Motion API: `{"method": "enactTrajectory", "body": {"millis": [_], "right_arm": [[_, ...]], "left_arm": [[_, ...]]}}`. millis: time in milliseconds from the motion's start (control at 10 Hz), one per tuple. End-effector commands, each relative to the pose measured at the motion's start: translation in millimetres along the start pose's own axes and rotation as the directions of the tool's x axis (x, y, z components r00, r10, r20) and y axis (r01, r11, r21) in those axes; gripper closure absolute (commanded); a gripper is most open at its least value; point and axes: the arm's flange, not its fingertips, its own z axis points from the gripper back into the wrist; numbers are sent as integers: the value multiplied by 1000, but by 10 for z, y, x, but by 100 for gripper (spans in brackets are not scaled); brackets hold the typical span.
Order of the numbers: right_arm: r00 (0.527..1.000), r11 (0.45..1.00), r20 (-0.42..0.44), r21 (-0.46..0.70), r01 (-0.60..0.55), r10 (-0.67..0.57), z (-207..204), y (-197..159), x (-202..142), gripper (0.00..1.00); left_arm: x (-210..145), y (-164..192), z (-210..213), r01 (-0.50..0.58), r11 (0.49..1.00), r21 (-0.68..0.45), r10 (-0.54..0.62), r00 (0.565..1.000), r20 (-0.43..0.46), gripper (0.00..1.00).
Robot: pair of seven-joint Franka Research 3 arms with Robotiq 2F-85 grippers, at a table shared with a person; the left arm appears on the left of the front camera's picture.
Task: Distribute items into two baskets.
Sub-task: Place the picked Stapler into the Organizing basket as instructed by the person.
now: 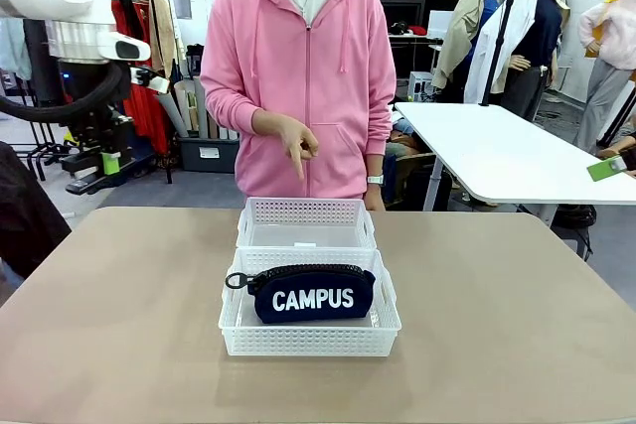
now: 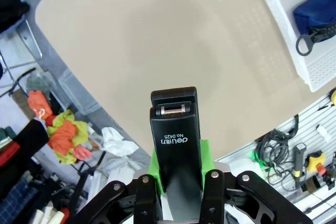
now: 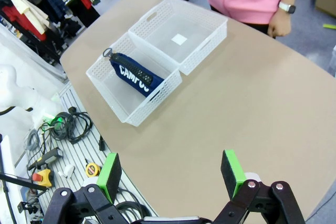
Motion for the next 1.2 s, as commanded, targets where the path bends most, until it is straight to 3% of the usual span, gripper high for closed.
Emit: {"method": "enactTrajectory", "body": {"millis": [0,500,1100], "right_arm": [[1000,1000,12,9,-8,8,-1,11,8,0],[1000,1000,12,9,-8,8,-1,11,8,0],[1000,1000,12,9,-8,8,-1,11,8,0]], "left_arm": [[224,17,63,90,996,9,-90,995,-42,100],[867,-175,-73,213,977,-21,-214,975,-55,100],[1487,-579,-214,382,924,6,-381,923,-58,100]]}}
